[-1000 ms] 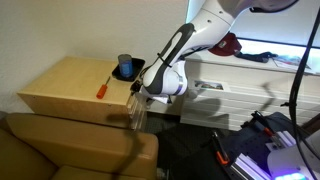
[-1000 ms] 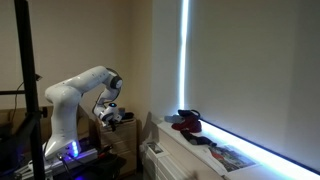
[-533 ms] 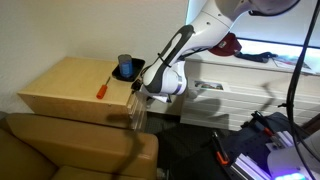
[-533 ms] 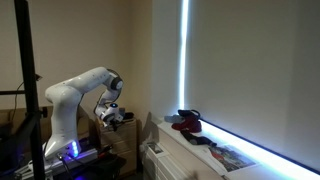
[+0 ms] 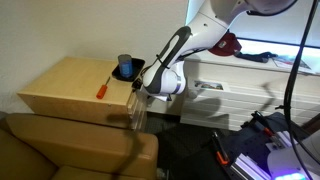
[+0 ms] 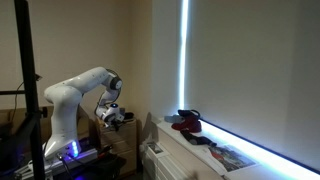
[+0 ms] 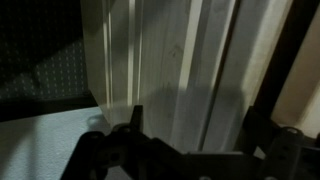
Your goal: Pull out the topmost shelf on the nightstand
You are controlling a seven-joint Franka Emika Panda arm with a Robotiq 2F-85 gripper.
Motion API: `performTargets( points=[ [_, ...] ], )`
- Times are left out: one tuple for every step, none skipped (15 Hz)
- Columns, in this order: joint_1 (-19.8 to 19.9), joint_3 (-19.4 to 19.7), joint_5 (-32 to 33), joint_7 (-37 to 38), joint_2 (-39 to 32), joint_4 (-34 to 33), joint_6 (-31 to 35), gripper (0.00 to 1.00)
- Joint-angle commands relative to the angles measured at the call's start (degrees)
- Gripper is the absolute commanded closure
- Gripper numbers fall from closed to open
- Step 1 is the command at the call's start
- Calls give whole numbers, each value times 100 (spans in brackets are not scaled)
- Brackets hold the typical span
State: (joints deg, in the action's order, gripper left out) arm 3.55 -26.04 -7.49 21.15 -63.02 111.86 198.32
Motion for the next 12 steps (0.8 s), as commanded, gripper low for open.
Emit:
performTargets(
  points=[
    [-341,425,-343,-3,-150,3,-11,0],
    [-569,684,-637,105,-4,103,-85,0],
    [-522,693,-732,150,52,225,-195,0],
    [-592,762,-862,181,102,283,-209,0],
    [-632,813,-988,228,176,394,-176,0],
    [-682,881,-1105,270,232,505,-123,0],
    [-698,921,-1184,296,306,624,-114,0],
    [-723,985,-1257,307,391,778,-71,0],
    [-761,1050,-1329,321,467,913,-33,0],
    [-779,1118,-1390,331,589,1080,-10,0],
    [-797,1188,-1445,344,706,1239,-7,0],
    [-840,1291,-1531,358,858,1425,-10,0]
  ],
)
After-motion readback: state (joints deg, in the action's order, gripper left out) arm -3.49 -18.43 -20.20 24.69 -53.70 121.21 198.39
